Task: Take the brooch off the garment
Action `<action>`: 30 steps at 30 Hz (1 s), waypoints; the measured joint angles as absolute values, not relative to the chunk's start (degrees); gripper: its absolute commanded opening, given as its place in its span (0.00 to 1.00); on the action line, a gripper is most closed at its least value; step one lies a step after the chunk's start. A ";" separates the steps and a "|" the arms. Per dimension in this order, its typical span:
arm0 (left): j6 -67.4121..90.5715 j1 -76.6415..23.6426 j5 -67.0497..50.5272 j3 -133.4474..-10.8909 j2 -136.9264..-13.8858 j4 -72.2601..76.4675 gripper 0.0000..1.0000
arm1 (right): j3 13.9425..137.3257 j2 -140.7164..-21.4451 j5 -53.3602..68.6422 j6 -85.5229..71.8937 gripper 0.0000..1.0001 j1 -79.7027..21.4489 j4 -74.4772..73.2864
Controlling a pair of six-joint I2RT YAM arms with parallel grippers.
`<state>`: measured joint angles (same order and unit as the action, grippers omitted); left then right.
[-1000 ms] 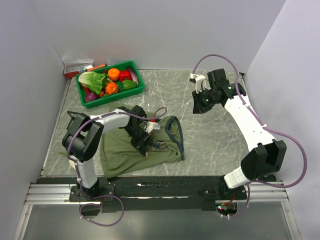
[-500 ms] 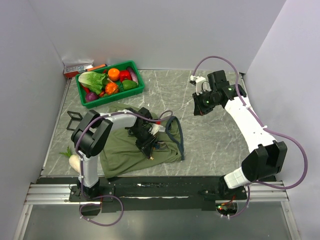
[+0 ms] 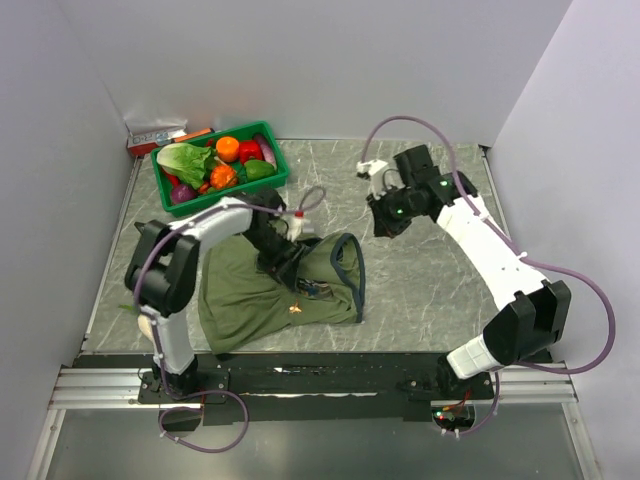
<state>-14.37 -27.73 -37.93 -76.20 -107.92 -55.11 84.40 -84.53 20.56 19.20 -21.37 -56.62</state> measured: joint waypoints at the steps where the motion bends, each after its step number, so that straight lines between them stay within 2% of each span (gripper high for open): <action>1: -14.46 -27.24 -37.80 -77.30 -106.67 -55.72 0.80 | 84.40 -84.53 20.53 19.62 0.00 -22.55 -56.64; 4: -14.26 -25.43 -37.78 -80.75 -101.03 -56.36 0.83 | 84.36 -84.58 20.36 20.99 0.00 -26.15 -56.66; 8: -11.94 -21.50 -36.29 -79.37 -94.11 -54.15 0.84 | 84.36 -84.73 20.10 22.55 0.00 -29.95 -56.66; 16: -2.76 -4.43 -31.46 -72.82 -85.91 -47.33 0.97 | 80.42 -88.53 20.82 29.17 0.00 -42.52 -53.10; 24: 6.33 1.87 -28.16 -71.55 -72.38 -39.09 0.99 | 78.19 -97.49 20.25 38.98 0.00 -51.31 -46.76; 30: 8.49 7.75 -26.26 -71.20 -70.41 -36.69 0.99 | 79.09 -101.14 18.90 43.66 0.00 -55.77 -43.40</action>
